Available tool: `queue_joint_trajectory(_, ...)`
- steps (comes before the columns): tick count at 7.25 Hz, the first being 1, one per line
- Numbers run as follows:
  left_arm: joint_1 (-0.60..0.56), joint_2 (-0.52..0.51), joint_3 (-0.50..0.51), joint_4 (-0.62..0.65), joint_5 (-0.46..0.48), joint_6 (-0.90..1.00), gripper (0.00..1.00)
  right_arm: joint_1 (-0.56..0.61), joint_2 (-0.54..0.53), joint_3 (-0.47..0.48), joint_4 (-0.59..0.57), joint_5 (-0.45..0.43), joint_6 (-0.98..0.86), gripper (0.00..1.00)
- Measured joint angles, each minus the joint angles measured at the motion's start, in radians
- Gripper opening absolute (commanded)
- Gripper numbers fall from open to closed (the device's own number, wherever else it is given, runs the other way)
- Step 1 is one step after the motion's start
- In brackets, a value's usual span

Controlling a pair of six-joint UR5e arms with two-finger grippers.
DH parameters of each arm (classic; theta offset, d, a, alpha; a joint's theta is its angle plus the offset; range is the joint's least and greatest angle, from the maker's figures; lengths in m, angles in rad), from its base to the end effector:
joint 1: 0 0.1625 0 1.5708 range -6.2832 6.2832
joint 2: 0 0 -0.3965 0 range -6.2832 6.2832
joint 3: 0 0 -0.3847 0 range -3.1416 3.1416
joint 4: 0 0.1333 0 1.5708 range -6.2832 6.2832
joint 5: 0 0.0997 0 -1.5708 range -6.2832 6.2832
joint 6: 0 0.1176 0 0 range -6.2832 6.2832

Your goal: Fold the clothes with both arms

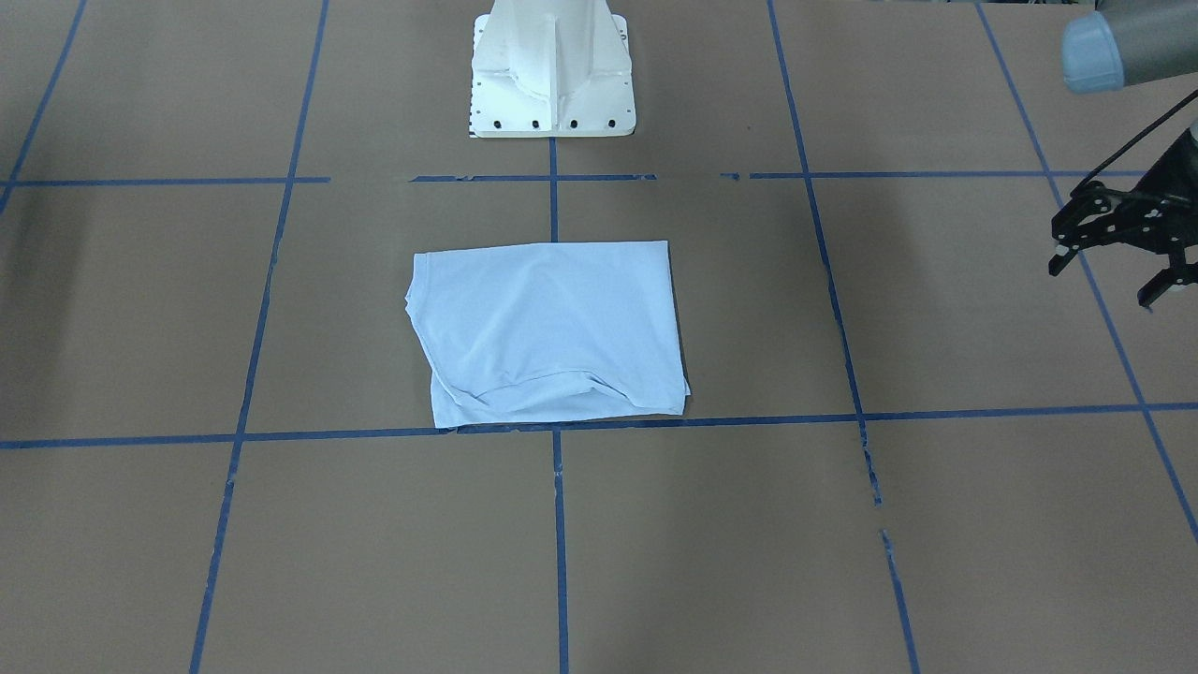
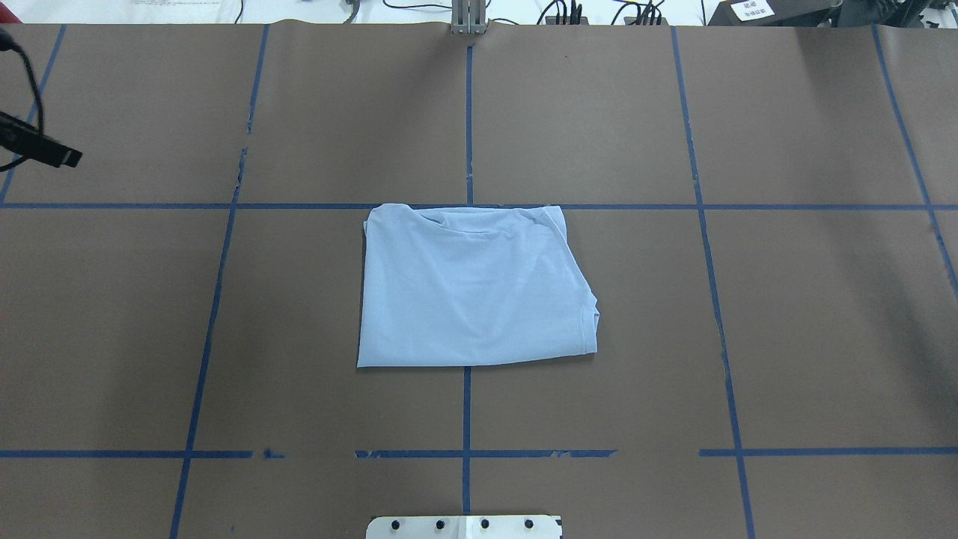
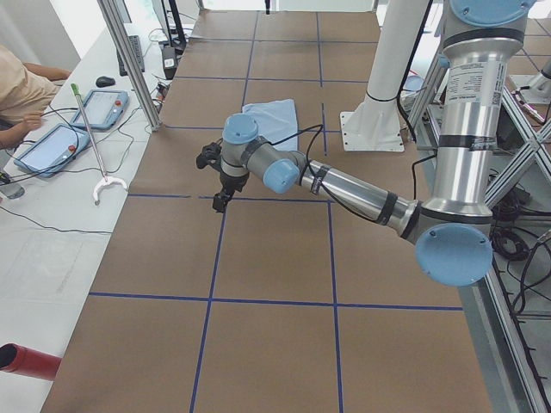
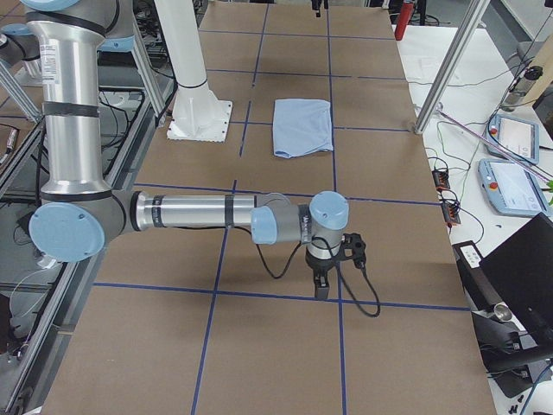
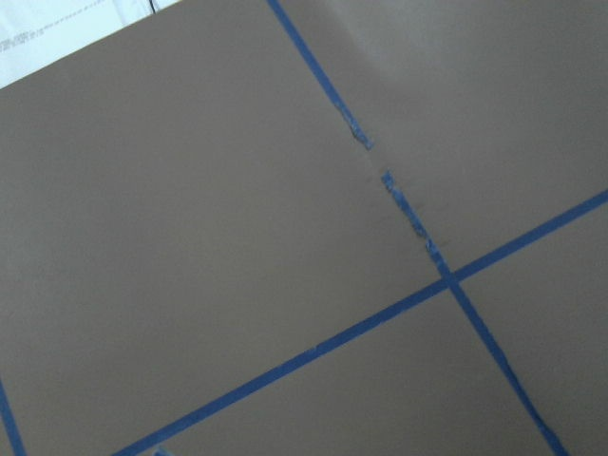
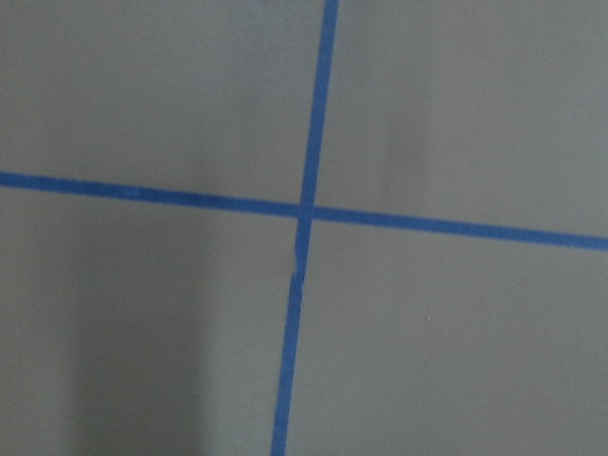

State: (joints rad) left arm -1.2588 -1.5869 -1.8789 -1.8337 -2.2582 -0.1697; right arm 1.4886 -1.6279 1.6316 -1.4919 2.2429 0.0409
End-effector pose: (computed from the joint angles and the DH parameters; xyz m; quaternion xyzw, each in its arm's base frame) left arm 0.0990 -0.4981 0.4568 0.1876 0.3782 0.1613 0.8920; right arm 0.0214 -0.4724 0.6404 0.0186 -0.3313 -0.0331 0.9428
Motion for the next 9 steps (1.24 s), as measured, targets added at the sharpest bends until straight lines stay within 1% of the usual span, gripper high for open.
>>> queue_joint_trajectory(2, -0.092, 0.070, 0.028, 0.002, -0.023, 0.041, 1.00, 0.019, -0.108, 0.066, 0.008, 0.036, -0.002, 1.00)
queue_joint_trajectory(4, -0.151, 0.116, 0.049, 0.045, -0.036, 0.176, 1.00, 0.035, -0.168, 0.120, 0.006, 0.071, -0.009, 1.00)
queue_joint_trajectory(6, -0.169, 0.138, 0.081, 0.088, -0.037, 0.221, 1.00, 0.036, -0.195, 0.137, 0.008, 0.071, -0.016, 1.00)
queue_joint_trajectory(9, -0.170, 0.139, 0.111, 0.084, -0.038, 0.231, 1.00, 0.035, -0.194, 0.144, 0.009, 0.072, -0.006, 1.00)
